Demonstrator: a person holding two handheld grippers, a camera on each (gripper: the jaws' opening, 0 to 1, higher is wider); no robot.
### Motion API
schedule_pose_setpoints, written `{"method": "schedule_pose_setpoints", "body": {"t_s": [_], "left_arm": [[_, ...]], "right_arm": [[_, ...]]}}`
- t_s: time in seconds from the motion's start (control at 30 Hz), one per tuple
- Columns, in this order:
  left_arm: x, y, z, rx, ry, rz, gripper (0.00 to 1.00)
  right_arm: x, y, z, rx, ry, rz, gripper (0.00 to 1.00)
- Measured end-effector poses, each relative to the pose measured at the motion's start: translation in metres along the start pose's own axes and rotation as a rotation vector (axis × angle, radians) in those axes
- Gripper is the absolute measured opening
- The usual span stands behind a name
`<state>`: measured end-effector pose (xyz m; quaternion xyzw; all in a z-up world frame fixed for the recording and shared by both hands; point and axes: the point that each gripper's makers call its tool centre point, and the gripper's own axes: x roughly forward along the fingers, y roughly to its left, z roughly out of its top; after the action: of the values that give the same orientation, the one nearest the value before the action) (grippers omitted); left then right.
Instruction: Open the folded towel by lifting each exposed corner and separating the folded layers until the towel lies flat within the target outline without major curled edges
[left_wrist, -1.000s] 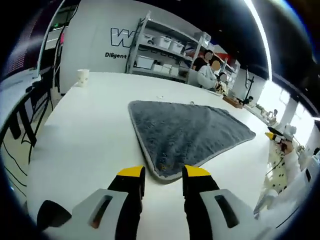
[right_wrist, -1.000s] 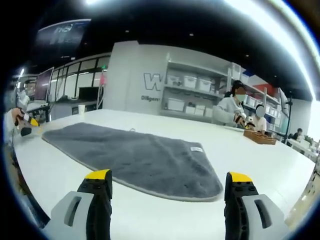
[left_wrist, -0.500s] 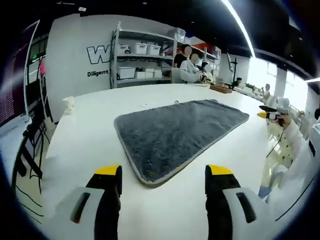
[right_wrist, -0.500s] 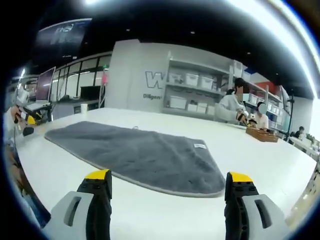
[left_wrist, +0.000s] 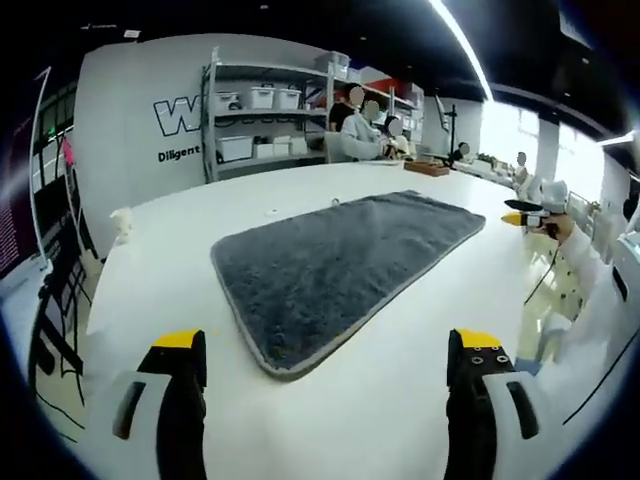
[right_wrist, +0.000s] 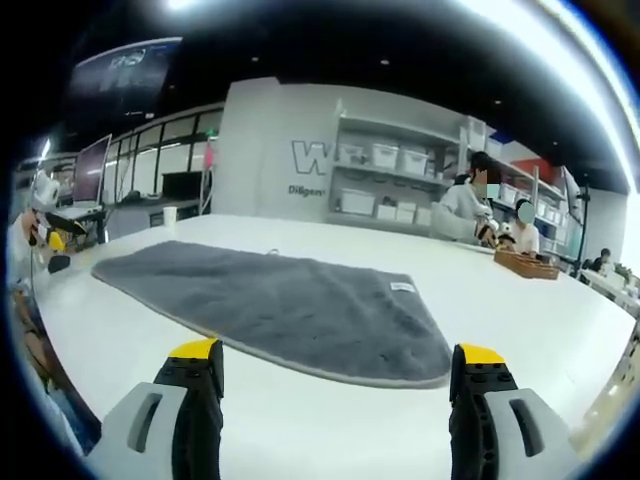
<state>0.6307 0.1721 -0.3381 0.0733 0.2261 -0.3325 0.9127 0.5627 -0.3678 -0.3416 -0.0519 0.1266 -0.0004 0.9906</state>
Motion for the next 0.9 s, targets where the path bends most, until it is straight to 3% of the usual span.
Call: {"method": "schedule_pose_setpoints", "body": {"t_s": [0.2,0.43,0.57,0.9], "left_arm": [[0.0,-0.005,0.003,0.014,-0.001,-0.008,1.0],[0.016,0.007,0.011,0.01,-0.01,-0.037,1.0],[0.036,0.02,0.012,-0.018,-0.018,-0.076,0.99],[0.097,0.061,0.012,0.047,0.026,-0.098,0.99]], "right_arm": [[-0.001,-0.001,-0.002,0.001,0.004,-0.001,0.94],[-0.001,0.0,0.0,0.003,-0.006,-0.002,0.94],[0.0,0.001,-0.002,0.002,0.004,0.007,0.94],[0.0,-0.005,-0.003,0.022,0.02,0.05,0.96]]}}
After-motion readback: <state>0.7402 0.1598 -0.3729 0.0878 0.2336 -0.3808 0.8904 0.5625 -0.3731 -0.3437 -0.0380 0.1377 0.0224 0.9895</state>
